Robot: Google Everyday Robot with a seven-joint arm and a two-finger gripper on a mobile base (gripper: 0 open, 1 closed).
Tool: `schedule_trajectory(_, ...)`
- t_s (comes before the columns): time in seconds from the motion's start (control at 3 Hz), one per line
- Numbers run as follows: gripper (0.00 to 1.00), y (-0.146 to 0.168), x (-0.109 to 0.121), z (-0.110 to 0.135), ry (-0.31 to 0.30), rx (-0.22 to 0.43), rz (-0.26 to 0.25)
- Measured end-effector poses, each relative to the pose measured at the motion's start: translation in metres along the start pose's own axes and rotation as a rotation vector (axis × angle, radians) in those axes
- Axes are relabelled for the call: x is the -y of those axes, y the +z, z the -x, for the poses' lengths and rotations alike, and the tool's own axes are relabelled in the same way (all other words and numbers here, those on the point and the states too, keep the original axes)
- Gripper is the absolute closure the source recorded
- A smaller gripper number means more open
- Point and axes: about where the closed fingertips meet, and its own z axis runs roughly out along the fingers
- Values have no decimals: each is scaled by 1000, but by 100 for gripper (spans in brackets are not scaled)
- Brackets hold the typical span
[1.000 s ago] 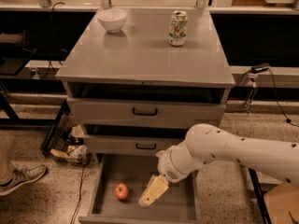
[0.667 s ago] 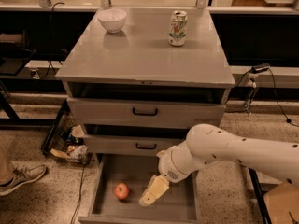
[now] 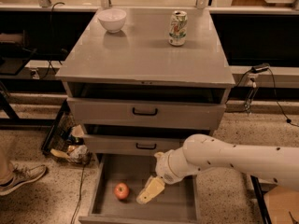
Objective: Pick apple from bottom drawer and place on counter
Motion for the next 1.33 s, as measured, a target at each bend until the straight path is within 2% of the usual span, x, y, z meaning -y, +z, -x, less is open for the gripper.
schedule_trajectory(0.33,0,49,18,-12,-1,21,-1)
schedule_trajectory(0.67,0,84,27,-25,4,40,6)
schedule_trajectory(1.0,0,128,37,-49,26,52,16)
schedule_trajectory(1.33,0,180,41,-75,65,41,48)
